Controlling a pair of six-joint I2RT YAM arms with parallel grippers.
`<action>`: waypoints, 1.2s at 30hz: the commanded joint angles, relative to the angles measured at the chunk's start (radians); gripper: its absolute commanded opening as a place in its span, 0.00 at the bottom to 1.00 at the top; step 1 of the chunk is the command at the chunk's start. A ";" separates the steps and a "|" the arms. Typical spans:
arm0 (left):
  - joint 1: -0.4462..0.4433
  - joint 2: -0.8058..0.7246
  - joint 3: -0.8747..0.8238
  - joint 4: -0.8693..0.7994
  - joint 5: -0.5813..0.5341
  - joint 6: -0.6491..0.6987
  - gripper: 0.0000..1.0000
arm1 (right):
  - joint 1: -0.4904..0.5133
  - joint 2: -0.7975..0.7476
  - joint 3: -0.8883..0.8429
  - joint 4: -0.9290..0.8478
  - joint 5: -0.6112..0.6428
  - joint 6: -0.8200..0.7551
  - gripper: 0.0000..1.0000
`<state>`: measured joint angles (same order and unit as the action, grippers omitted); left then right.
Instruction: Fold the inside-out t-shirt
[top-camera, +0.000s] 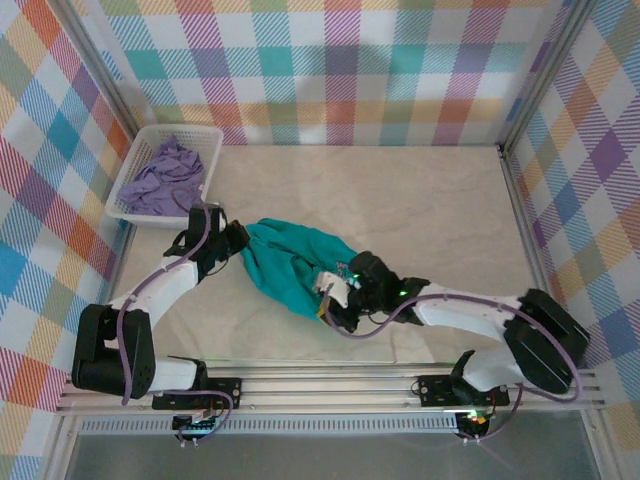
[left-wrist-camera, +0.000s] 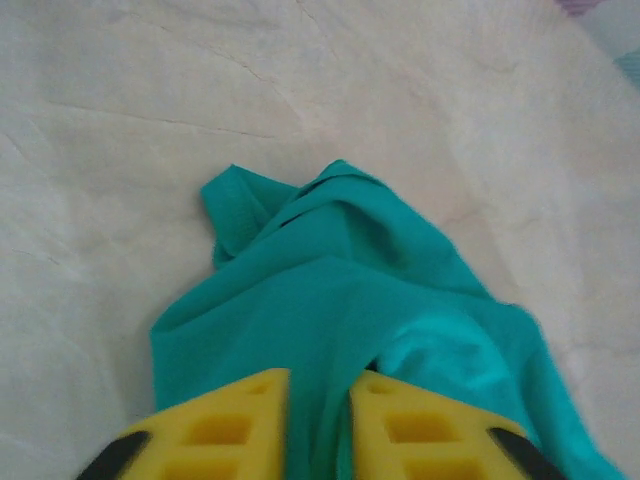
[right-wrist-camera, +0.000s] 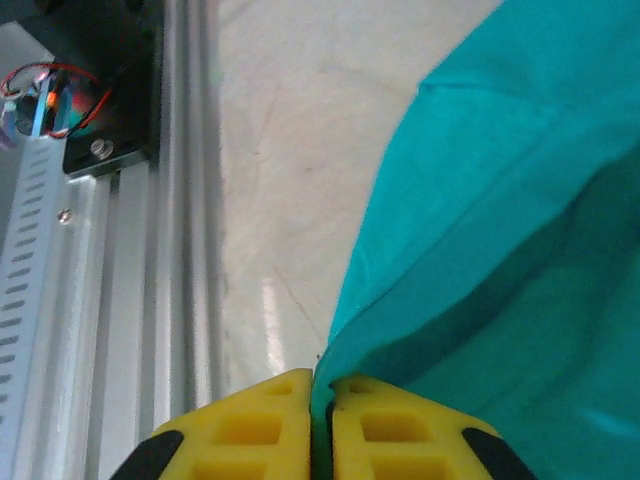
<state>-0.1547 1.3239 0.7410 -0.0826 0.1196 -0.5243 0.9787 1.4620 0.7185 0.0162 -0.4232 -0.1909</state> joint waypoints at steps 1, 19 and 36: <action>-0.020 -0.120 -0.042 -0.086 -0.081 0.027 0.40 | 0.029 0.049 0.072 0.001 -0.057 0.023 0.23; -0.410 -0.107 -0.086 -0.135 -0.076 0.087 0.65 | -0.191 0.085 0.185 0.103 0.227 0.342 0.51; -0.400 -0.113 -0.126 -0.057 -0.180 0.097 0.02 | -0.210 0.508 0.584 -0.057 0.311 0.241 0.28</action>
<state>-0.5606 1.2739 0.6388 -0.1501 -0.0372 -0.4290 0.7776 1.9621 1.2545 0.0139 -0.1192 0.0757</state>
